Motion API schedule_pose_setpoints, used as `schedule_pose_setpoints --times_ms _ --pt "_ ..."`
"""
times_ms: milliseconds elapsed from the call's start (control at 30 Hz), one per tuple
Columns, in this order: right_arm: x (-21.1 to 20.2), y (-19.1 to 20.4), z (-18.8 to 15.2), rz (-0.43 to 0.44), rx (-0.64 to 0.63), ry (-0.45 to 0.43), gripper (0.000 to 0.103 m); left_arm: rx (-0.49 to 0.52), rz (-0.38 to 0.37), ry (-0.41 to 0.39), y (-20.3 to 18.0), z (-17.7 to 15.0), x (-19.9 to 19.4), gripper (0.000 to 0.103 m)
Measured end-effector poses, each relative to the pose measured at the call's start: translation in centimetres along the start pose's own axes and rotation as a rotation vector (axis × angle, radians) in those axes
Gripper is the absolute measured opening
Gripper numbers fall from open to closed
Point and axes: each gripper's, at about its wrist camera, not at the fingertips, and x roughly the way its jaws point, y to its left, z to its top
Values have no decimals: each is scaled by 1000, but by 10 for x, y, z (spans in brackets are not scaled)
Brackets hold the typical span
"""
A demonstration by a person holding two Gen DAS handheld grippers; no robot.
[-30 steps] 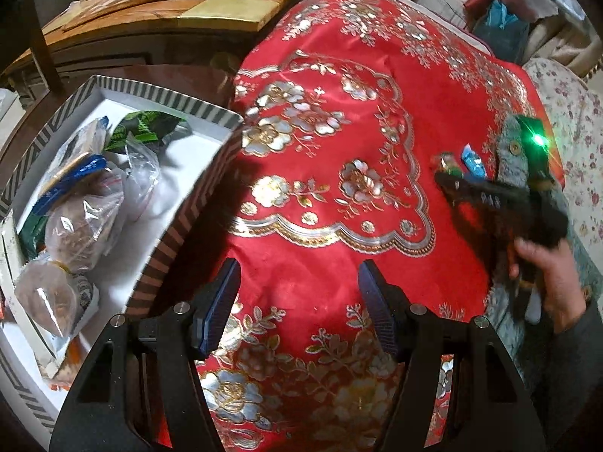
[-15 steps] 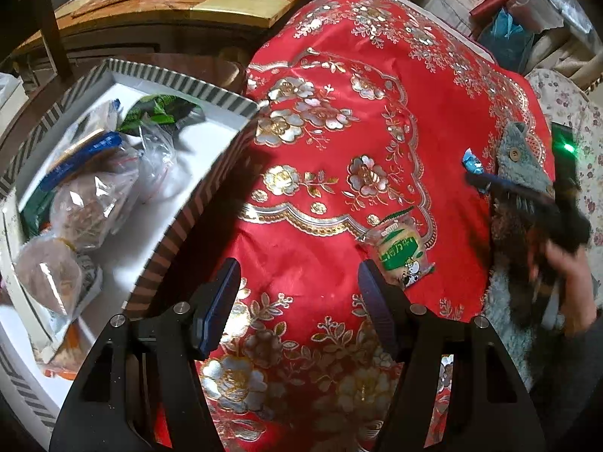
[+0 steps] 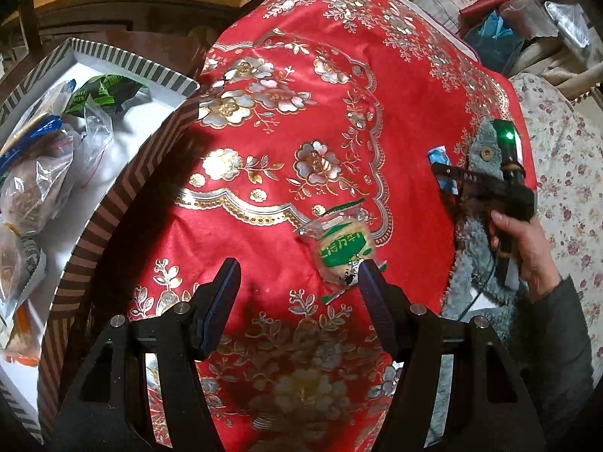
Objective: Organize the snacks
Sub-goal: 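Grasp the green cow-print biscuit with the left tool while the right tool grasps the light blue candy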
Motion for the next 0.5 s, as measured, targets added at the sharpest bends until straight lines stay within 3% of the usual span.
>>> schedule_pose_setpoints --times_ms 167,300,500 --pt "-41 23 -32 93 15 -95 28 -41 -4 -1 -4 1 6 65" --pt "-70 54 -63 106 28 -166 28 -69 0 -3 -14 1 14 65" --pt "-63 81 -104 100 79 -148 28 -90 34 -13 -37 7 32 65"
